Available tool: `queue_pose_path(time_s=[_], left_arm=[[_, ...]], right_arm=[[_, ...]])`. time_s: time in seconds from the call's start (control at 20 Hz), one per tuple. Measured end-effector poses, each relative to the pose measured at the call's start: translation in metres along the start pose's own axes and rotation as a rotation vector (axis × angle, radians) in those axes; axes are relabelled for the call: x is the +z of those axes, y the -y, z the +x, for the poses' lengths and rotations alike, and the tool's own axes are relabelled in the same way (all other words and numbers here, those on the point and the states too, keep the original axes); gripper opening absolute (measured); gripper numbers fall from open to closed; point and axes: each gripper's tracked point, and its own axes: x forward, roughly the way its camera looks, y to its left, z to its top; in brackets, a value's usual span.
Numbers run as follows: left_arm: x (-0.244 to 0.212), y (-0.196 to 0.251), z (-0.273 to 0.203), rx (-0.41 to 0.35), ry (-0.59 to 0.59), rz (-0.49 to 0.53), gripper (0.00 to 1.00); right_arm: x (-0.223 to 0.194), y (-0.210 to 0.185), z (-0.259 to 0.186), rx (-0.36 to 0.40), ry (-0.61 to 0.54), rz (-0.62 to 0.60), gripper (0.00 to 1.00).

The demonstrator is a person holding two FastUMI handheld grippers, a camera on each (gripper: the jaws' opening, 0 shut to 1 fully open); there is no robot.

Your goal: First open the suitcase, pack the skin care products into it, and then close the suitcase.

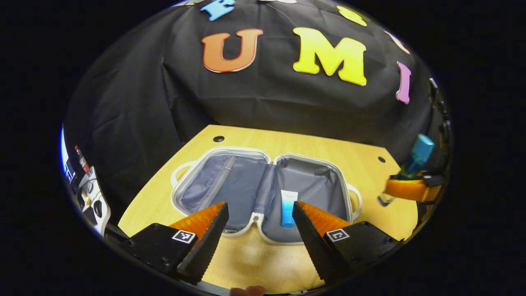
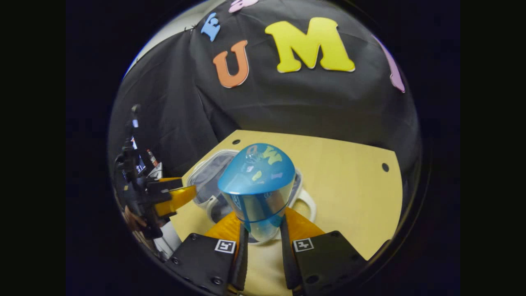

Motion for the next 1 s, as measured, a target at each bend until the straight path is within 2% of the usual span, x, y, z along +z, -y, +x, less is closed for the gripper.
queue_pose_path(time_s=[0.1, 0.25, 0.4, 0.55, 0.65, 0.75, 0.8, 0.85, 0.9, 1.0], left_arm=[[-0.011, -0.019, -0.012, -0.023, -0.001, -0.076, 0.99], [-0.029, -0.046, -0.025, -0.049, -0.030, -0.188, 0.98], [-0.036, -0.086, -0.031, -0.004, -0.027, -0.219, 0.98], [-0.041, -0.113, -0.033, 0.026, -0.027, -0.229, 0.98], [-0.043, -0.123, -0.034, 0.030, -0.032, -0.238, 0.98], [-0.042, -0.126, -0.032, 0.025, -0.034, -0.248, 0.99], [-0.042, -0.125, -0.033, 0.022, -0.037, -0.250, 0.99], [-0.042, -0.126, -0.033, 0.020, -0.038, -0.251, 0.99], [-0.043, -0.125, -0.032, 0.014, -0.040, -0.253, 0.98], [-0.044, -0.125, -0.030, -0.002, -0.047, -0.256, 0.98]], right_arm=[[-0.009, -0.012, 0.032, -0.009, -0.042, 0.005, 0.34], [-0.034, -0.023, 0.088, -0.029, -0.143, 0.086, 0.34], [-0.062, -0.026, 0.127, -0.075, -0.239, 0.153, 0.34], [-0.078, -0.030, 0.144, -0.106, -0.281, 0.164, 0.31], [-0.085, -0.032, 0.152, -0.118, -0.297, 0.174, 0.34], [-0.091, -0.032, 0.160, -0.125, -0.313, 0.203, 0.34], [-0.087, -0.034, 0.162, -0.112, -0.301, 0.234, 0.31], [-0.089, -0.035, 0.166, -0.113, -0.305, 0.252, 0.35], [-0.086, -0.034, 0.170, -0.116, -0.292, 0.262, 0.32], [-0.083, -0.034, 0.175, -0.128, -0.288, 0.263, 0.34]])
